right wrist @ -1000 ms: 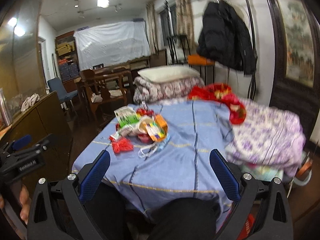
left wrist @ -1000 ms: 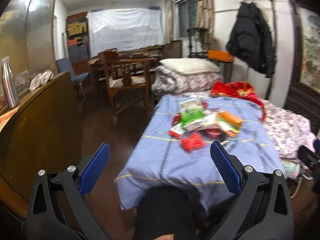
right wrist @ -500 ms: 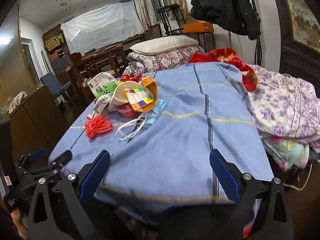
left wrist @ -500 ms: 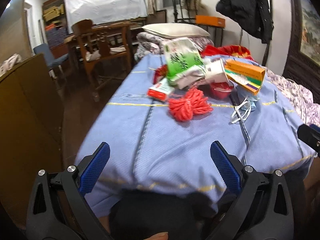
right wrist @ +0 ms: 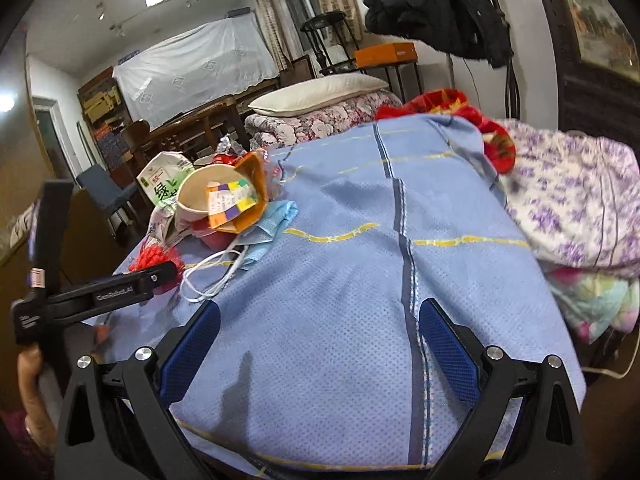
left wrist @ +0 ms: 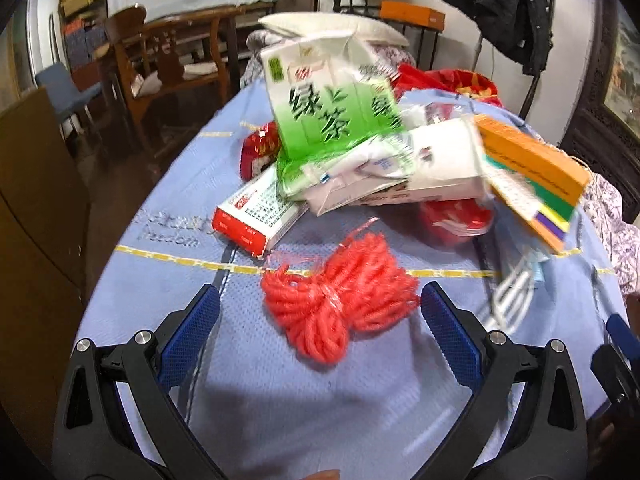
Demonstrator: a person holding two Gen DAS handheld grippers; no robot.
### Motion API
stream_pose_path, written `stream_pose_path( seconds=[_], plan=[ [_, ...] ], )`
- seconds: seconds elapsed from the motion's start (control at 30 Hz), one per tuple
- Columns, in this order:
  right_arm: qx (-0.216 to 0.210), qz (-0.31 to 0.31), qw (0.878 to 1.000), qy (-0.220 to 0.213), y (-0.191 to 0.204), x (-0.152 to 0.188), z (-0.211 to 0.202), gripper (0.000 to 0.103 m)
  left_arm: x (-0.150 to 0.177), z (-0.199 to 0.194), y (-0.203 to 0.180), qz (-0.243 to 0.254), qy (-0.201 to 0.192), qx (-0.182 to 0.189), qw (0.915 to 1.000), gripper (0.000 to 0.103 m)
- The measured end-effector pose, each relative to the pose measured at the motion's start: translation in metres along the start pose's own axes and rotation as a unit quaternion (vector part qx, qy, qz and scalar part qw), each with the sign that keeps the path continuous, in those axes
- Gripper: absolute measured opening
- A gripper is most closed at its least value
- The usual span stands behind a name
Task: Collect trash
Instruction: 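Move both tools toward the trash pile on the blue bed cover, then grasp the red yarn bundle with left tool while right tool grasps orange box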
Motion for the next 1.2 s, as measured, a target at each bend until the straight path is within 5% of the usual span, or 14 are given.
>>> stream_pose_path(
  seconds=[0.5,0.7,0.87,0.97,1.0,1.03,1.07,1.13,1.2],
  plan=[
    [0.066,-0.04,0.997,0.015,0.003,0.004,0.01,0.099,0.006,-0.005,0.015,-0.016,-0.018,0.015,0.9996,0.097],
    [-0.026,-0.004,1.0,-0.012,0.012,-0.013,-0.003,0.098,0.007,-0.013,0.023,-0.03,-0.032,0.008,0.999,0.083],
    [-0.036,-0.035,0.998,-0.031,0.043,-0.066,-0.009,0.096,0.006,-0.02,0.019,-0.019,-0.045,0.029,0.9984,0.066],
    [-0.021,-0.055,0.998,-0.012,0.06,-0.088,0.015,0.082,0.004,-0.019,0.018,-0.022,-0.04,0.055,0.9974,0.058],
    [-0.007,-0.062,0.998,0.002,0.063,-0.093,0.03,0.066,0.004,-0.019,0.019,-0.025,-0.041,0.06,0.9971,0.055],
    [-0.001,-0.062,0.998,0.014,0.062,-0.093,0.038,0.025,0.003,-0.02,0.02,-0.027,-0.042,0.065,0.9966,0.055],
    [-0.008,-0.052,0.998,0.029,0.061,-0.094,0.044,0.016,0.003,-0.023,0.021,-0.031,-0.045,0.074,0.9958,0.054],
    [-0.048,-0.033,0.998,0.005,0.063,-0.095,0.028,0.013,0.001,-0.03,0.024,-0.035,-0.056,0.088,0.9939,0.053],
    [-0.035,-0.047,0.998,-0.035,0.065,-0.101,-0.004,0.012,0.0,-0.04,0.024,-0.035,-0.073,0.1,0.9917,0.053]
  ],
)
Point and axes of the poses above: each gripper's, at about its wrist camera, not at the fingertips, and z roughly the way its jaws point, y to its left, x to its underside, the point moved 9 cm from there along z, roughly the way its jaws point, and after that the axes turned 11 degrees about y, right-handed, at the moved point
